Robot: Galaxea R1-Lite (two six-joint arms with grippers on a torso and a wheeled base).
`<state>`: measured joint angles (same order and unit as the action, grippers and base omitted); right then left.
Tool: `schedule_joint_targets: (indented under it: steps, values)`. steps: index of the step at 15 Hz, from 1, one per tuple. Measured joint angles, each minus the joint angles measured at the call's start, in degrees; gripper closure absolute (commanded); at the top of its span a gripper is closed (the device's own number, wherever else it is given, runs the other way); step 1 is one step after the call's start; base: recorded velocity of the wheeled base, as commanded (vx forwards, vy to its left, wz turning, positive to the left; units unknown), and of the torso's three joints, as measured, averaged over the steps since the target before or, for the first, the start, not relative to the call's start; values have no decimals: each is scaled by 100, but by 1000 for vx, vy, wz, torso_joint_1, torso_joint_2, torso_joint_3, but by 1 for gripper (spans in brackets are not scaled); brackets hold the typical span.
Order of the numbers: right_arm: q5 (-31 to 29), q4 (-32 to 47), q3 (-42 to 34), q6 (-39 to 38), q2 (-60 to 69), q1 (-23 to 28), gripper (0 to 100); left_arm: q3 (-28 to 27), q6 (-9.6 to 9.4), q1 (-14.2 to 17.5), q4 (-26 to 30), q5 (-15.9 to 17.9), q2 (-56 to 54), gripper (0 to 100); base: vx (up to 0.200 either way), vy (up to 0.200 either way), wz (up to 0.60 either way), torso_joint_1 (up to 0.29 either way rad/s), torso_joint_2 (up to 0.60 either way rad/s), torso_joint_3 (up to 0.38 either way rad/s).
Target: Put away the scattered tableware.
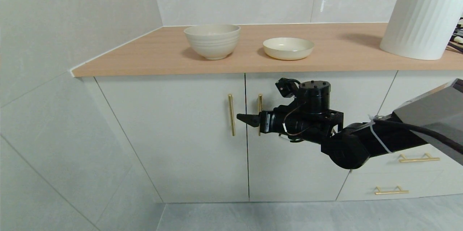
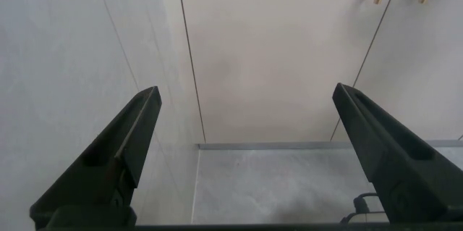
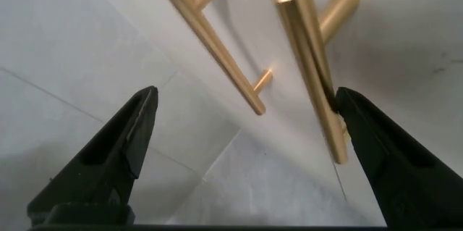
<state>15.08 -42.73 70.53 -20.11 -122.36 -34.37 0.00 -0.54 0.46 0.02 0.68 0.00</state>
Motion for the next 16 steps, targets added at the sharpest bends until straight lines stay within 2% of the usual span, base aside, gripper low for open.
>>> schedule_joint_targets:
  steps: [12, 16]
  values:
    - [9, -245, -127, -252, -66, -166, 0, 0, 0, 0, -2, 2, 0, 0, 0, 0, 0, 0, 0, 0]
    - [495, -191, -706, -251, 433, -256, 0, 0, 0, 2, -2, 2, 0, 0, 0, 0, 0, 0, 0, 0]
